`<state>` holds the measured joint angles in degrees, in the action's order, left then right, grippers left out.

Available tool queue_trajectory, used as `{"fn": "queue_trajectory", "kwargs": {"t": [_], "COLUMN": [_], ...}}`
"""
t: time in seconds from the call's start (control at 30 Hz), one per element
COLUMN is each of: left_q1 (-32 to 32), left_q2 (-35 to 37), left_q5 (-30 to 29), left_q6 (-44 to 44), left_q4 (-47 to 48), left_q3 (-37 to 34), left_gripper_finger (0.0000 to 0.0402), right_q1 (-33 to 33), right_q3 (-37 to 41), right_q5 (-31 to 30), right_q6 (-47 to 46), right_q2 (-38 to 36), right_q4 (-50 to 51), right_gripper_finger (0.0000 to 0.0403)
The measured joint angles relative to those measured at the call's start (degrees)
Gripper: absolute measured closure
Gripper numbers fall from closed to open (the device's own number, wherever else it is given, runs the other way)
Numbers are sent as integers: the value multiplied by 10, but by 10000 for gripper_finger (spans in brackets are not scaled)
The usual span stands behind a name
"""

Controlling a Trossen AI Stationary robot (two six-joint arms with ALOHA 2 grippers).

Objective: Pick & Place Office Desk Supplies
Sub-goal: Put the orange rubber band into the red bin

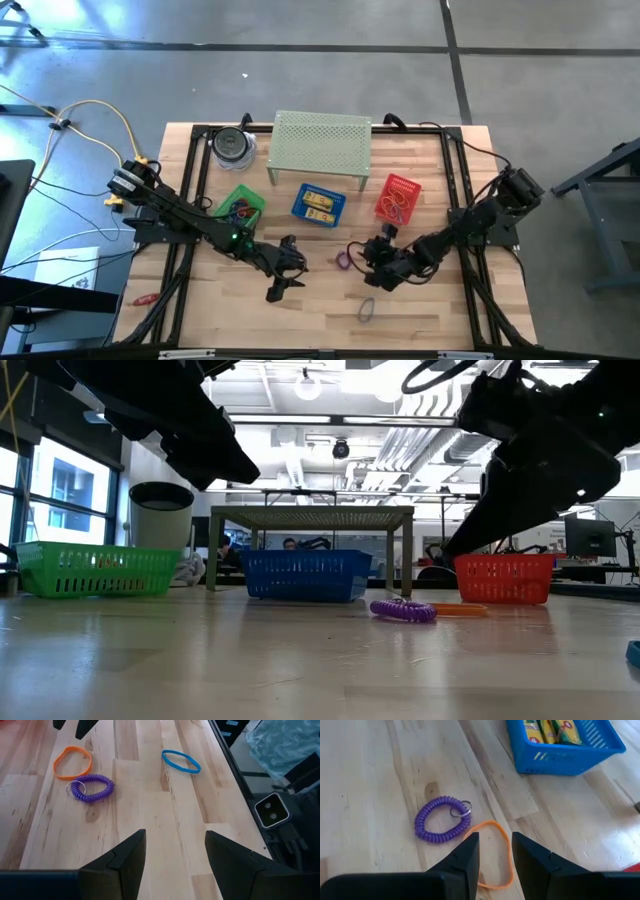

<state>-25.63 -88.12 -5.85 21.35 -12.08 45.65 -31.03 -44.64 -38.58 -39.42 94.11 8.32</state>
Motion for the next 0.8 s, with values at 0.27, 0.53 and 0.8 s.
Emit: {"fn": "queue_trajectory", "kwargs": {"t": [0.27,0.53,0.8], "left_q1": [0,0,0], "left_q2": [0,-4,-44], "left_q5": [0,0,1], "left_q6": [-5,-4,-3], "left_q4": [0,-1,-3], "left_q3": [0,0,0], "left_gripper_finger": [203,203,203], "right_q1": [8,11,25], "right_q3": [4,4,2], "right_q5": [3,-27,-53], "right_q6": [-77,-10,-13], "right_q2": [24,104,130], "right_q4": [-13,-75,-82], "right_gripper_finger": [300,300,300]}}
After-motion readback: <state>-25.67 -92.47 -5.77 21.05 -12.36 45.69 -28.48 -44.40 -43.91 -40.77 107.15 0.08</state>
